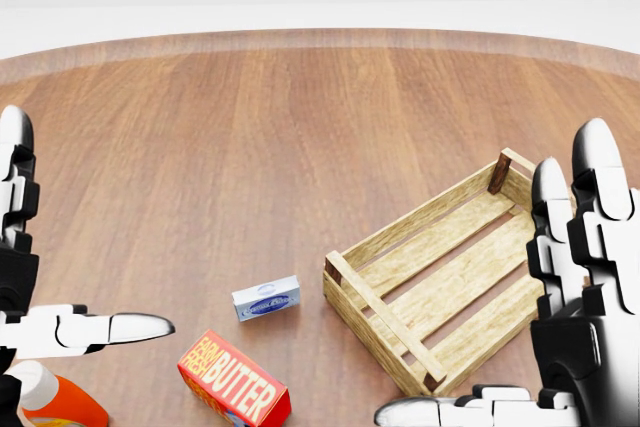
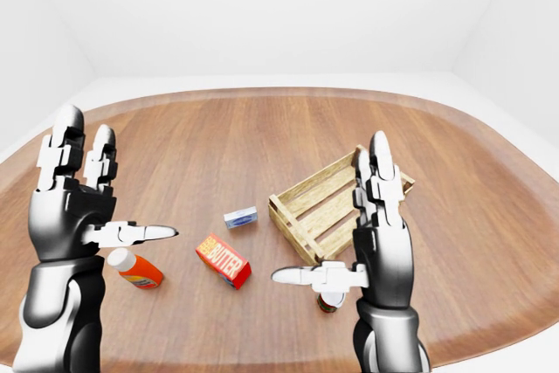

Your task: Pick up the tomato sauce, and put it in the wooden tray.

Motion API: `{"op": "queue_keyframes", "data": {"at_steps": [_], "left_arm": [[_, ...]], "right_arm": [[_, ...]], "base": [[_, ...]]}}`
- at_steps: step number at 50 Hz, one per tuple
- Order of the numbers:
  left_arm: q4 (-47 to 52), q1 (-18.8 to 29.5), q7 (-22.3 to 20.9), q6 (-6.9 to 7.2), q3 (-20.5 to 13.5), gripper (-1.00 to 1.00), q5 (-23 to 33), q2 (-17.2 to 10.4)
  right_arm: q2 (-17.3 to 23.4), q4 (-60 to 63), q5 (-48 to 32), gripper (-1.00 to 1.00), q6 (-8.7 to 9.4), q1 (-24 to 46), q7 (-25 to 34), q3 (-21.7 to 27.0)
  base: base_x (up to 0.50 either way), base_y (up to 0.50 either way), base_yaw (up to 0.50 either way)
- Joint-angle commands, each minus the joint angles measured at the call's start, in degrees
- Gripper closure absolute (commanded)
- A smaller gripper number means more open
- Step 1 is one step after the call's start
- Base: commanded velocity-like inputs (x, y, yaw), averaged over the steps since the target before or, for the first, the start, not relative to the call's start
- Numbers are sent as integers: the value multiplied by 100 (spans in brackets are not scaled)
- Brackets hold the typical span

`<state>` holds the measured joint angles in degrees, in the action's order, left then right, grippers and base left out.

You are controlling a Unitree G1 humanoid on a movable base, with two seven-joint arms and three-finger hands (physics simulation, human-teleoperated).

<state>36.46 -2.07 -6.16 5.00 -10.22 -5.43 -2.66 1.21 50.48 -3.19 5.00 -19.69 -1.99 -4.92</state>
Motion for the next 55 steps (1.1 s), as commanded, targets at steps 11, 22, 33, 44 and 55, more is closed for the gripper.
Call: {"op": "queue_keyframes", "data": {"at_steps": [11,22,33,44,55], "left_arm": [[41,53,7,0,-88,-100,-67,-26],[65,82,23,0,-116,-100,-111,-38],[15,99,32,0,-102,-100,-113,-50],[44,67,5,0,-140,-100,-135,-57],[-15,94,12,0,-144,-100,-123,-64]], "right_arm": [[573,894,28,-100,0,-2066,-466,-794],[1608,225,255,-100,0,-2734,-1508,-1605],[2206,-8,372,-100,0,-2931,-2160,-1945],[2573,-1162,475,-100,-458,-2699,-2801,-2461],[2761,-1436,592,-100,-639,-2549,-2801,-2590]], "base": [[0,0,0],[0,0,0],[0,0,0],[0,0,0],[0,0,0]]}}
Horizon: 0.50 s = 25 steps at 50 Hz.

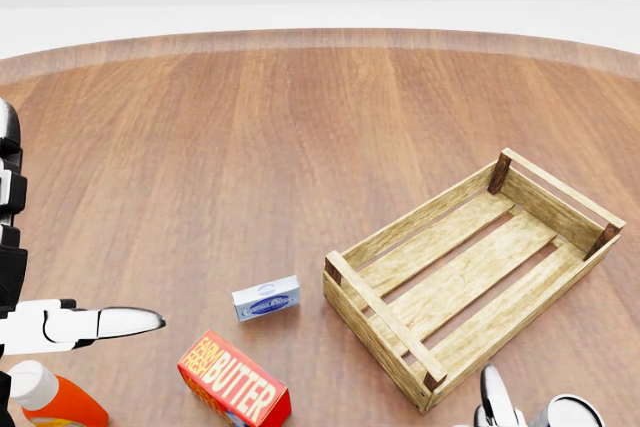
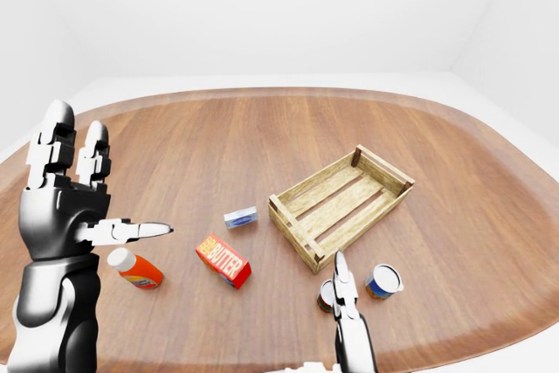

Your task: Pick up the tomato sauce, and put it in the wooden tray.

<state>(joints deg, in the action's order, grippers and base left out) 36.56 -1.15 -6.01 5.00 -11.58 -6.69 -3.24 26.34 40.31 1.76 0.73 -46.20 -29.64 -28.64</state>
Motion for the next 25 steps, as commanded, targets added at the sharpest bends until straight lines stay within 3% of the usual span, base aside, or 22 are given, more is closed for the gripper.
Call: {"op": "queue_keyframes", "data": {"at_steps": [1,7,15,20,25], "left_arm": [[-13,6,-3,0,-10,-100,-5,-7],[-2,-27,-20,0,-17,-100,-6,-2],[-19,-25,-15,0,-4,-100,8,6],[-30,-28,-9,0,21,-100,26,10],[-11,-22,-9,0,5,-100,11,8]], "right_arm": [[263,-440,107,-100,-236,94,-36,-201],[246,-604,106,-100,-330,101,-36,-117],[21,-784,22,-100,-325,69,-36,182],[-196,-1062,-46,-100,-469,73,-36,372],[-322,-1045,-111,-100,-434,10,39,500]], "base": [[0,0,0],[0,0,0],[0,0,0],[0,0,0],[0,0,0]]}}
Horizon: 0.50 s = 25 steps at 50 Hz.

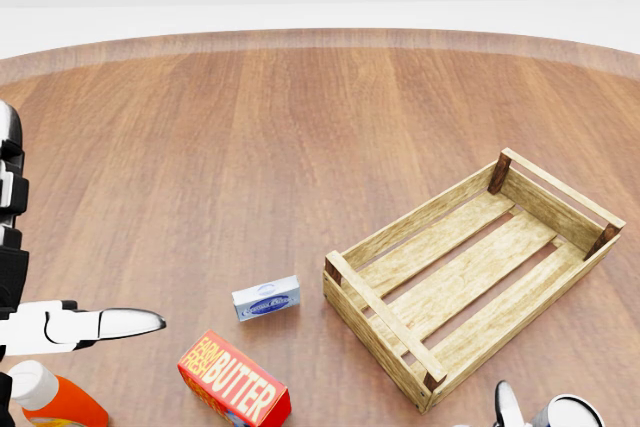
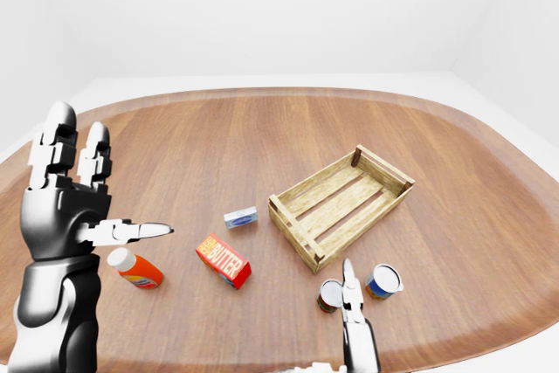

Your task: Pick up the tomato sauce, and put it in the wooden tray.

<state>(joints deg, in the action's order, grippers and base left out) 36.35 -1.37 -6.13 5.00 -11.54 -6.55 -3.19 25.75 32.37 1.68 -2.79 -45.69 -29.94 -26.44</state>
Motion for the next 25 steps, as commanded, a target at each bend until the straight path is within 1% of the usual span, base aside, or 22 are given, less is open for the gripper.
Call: {"op": "queue_keyframes", "data": {"at_steps": [1,11,18,25], "left_arm": [[24,1,6,0,-2,-100,-1,1],[9,20,5,0,-15,-100,-8,-4],[71,37,20,0,-47,-100,-41,-16],[50,38,27,0,-42,-100,-41,-14]], "right_arm": [[-291,-243,-122,-100,-70,-54,96,307],[-536,-340,-211,-100,-102,-153,333,580],[-795,-670,-291,-100,-186,-96,560,780],[-984,-769,-366,-100,-152,-76,737,943]], "base": [[0,0,0],[0,0,0],[0,0,0],[0,0,0]]}}
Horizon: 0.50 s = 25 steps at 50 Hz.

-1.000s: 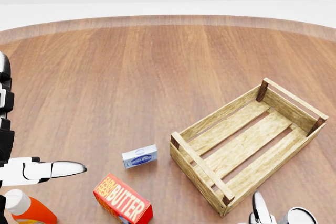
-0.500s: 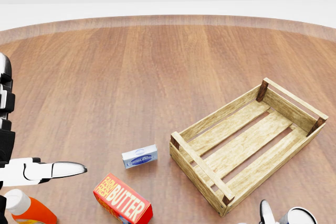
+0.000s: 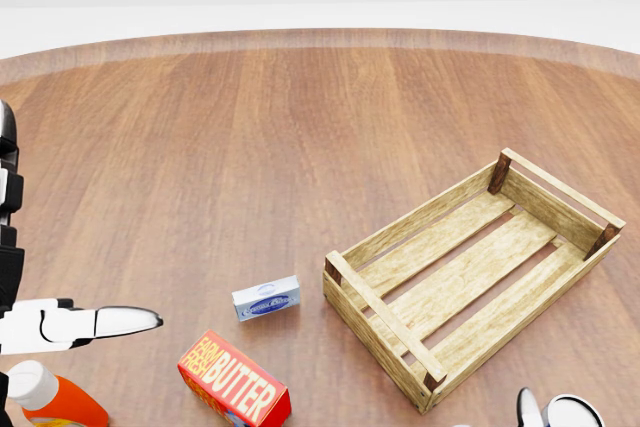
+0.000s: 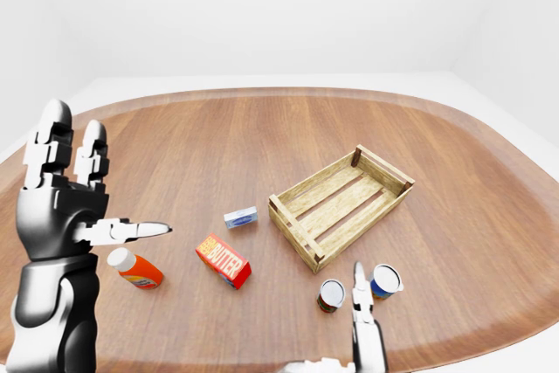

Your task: Pick up the tomato sauce, and put it in the wooden tray.

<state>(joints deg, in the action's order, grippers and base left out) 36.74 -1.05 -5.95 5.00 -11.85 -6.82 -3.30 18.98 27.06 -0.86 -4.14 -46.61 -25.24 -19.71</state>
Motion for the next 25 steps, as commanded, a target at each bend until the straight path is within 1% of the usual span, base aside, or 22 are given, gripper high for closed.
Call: {"op": "queue_keyframes", "data": {"at_steps": [1,12,18,19,22,25], "left_arm": [[-1,14,11,0,-9,-100,-13,-4],[-56,9,4,0,-13,-100,-20,-10],[-85,-16,-6,0,3,-100,-7,-4],[-96,-10,-7,0,2,-100,-8,-4],[-83,-12,-3,0,2,-100,-6,-4],[-62,-2,13,0,-13,-100,-25,4]], "right_arm": [[-332,-255,-116,-100,-15,20,296,292],[-705,-735,-242,-100,-50,229,634,604],[-842,-853,-294,-100,-55,281,757,701],[-879,-973,-310,-100,-86,330,780,730],[-973,-1322,-302,-100,-86,516,868,841],[-1069,-1456,-355,-100,-86,536,954,910]], "base": [[0,0,0],[0,0,0],[0,0,0],[0,0,0],[0,0,0],[0,0,0]]}}
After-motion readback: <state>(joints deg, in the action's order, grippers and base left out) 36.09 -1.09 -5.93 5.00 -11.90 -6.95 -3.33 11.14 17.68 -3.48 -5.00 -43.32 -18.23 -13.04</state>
